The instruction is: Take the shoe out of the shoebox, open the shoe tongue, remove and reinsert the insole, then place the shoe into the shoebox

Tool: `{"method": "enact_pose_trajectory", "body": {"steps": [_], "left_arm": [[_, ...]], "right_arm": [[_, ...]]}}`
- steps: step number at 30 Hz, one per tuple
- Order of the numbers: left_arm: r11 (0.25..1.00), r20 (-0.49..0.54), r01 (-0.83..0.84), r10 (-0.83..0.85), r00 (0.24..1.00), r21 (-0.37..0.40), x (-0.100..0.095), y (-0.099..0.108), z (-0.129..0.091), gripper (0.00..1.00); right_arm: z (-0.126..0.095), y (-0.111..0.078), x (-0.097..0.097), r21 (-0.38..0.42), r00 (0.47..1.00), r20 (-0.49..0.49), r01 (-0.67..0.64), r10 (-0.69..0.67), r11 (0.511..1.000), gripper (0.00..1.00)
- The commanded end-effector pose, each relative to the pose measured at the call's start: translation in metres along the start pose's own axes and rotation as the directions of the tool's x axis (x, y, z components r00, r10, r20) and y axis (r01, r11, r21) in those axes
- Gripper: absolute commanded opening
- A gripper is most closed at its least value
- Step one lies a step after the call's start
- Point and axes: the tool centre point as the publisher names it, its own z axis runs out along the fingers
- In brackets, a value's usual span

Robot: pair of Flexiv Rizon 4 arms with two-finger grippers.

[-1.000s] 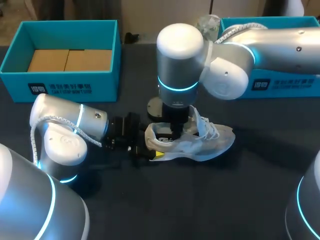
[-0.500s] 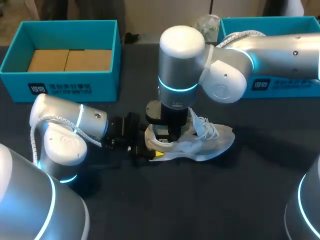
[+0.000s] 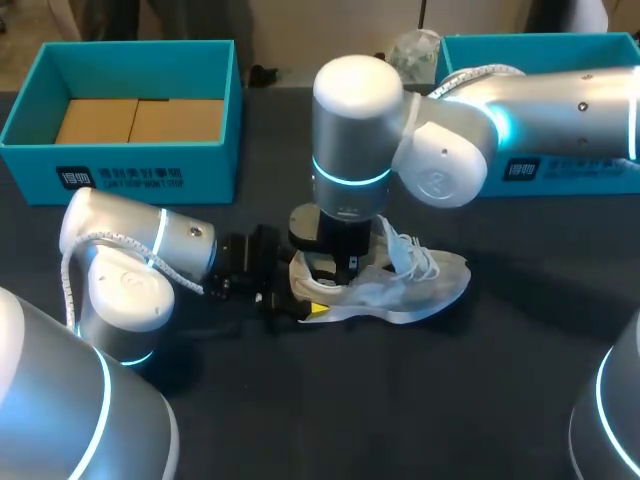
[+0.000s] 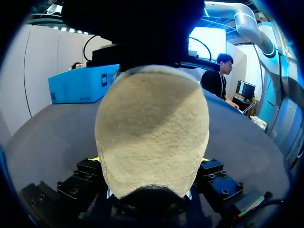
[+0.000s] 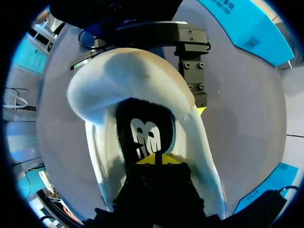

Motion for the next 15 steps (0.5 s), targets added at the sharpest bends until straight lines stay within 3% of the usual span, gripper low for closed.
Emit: {"method": "enact_pose_trajectory", "body": {"steps": [1,10,15], "left_arm": [[1.000,-0.001,0.001,-0.001,1.000,-0.002,0.001,0.001,0.002,0.00],[1.000,-0.001,0.001,-0.001,1.000,-0.002,0.001,0.001,0.002,0.00],[1.000,-0.001,0.001,-0.001,1.000,-0.002,0.001,0.001,0.002,0.00]], "right_arm": [[0.011,-0.001,0.005,0.008,1.000,-0.026,0.014,-0.014,1.000,0.00],[-0.014,-0.013,0.009,-0.016,0.997,-0.072,0.041,-0.042,0.999,0.00],[-0.027,-0.020,0.002,-0.030,0.998,-0.056,0.020,-0.022,0.999,0.00]]}}
